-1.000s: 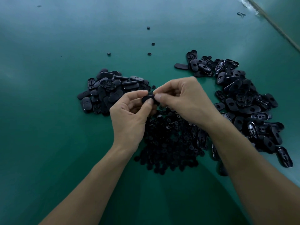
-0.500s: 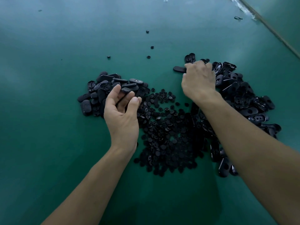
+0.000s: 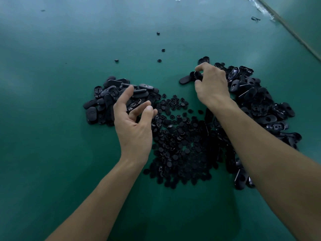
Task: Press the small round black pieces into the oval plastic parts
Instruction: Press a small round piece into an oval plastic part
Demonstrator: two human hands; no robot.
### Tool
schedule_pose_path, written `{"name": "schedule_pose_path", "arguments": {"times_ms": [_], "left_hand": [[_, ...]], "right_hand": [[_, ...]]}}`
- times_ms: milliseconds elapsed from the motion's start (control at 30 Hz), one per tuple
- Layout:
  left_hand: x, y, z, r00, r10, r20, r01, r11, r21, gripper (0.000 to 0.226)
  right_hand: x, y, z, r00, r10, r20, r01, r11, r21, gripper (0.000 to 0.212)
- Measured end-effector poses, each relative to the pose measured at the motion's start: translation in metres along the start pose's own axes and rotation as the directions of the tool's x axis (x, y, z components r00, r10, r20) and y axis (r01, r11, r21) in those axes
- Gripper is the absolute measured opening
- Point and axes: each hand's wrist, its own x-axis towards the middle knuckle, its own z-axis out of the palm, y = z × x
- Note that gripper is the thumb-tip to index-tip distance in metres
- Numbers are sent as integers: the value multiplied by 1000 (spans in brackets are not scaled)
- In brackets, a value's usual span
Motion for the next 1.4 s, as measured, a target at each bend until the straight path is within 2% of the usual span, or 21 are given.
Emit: {"name": "schedule_pose_path", "arguments": {"times_ms": [133, 333, 400, 500, 567, 667, 733, 867, 933, 1067, 1200, 1300, 1400], "left_hand": [[2, -3, -3, 999, 4, 48, -7, 998, 69, 19], [0, -2, -3, 992, 21, 124, -28, 998, 58, 11], [-1, -2, -3, 992, 16, 127, -24, 998, 61, 16], [-2, -1, -3, 992, 14, 127, -23, 997, 72, 24], [-2, -1, -2, 991, 16, 132, -28, 996, 83, 23], [-2, -3, -3, 989, 23, 146, -36, 995, 91, 16], [-1, -3, -3, 987, 26, 156, -41, 995, 94, 13], [-1, -4, -3, 987, 27, 158, -41, 995, 89, 13], [-1, -5, -3, 987, 29, 161, -44, 995, 92, 13], [-1, -5, -3, 987, 32, 160, -47, 995, 93, 13], [-1, -4, -3, 987, 27, 160, -39, 997, 72, 15], [-2, -2, -2, 985, 12, 175, -23, 998, 63, 16], [-1, -2, -2, 986, 25, 167, -38, 996, 76, 10]], "right_hand": [[-6, 1, -4, 998, -13, -57, 14, 1000, 20, 41], [-28, -13, -19, 994, -44, -101, 77, 932, 353, 25], [-40, -19, -26, 994, -95, -62, 112, 892, 437, 23], [-59, -22, -30, 972, -203, 122, 99, 817, 569, 18], [-66, -21, -26, 967, -196, 162, 83, 845, 528, 17], [-66, -12, -22, 989, -95, 116, 48, 934, 355, 18], [-63, -6, -21, 994, -44, 104, 11, 955, 296, 18], [-62, -1, -18, 993, -23, 115, -5, 972, 235, 8], [-62, -1, -19, 993, -23, 118, -12, 958, 285, 6], [-64, -5, -26, 994, -47, 96, -4, 884, 467, 11], [-72, -16, -35, 966, -173, 192, -16, 702, 712, 8], [-76, -23, -34, 910, -293, 292, -60, 603, 795, 10], [-78, -24, -30, 868, -350, 354, -96, 580, 809, 16]]}}
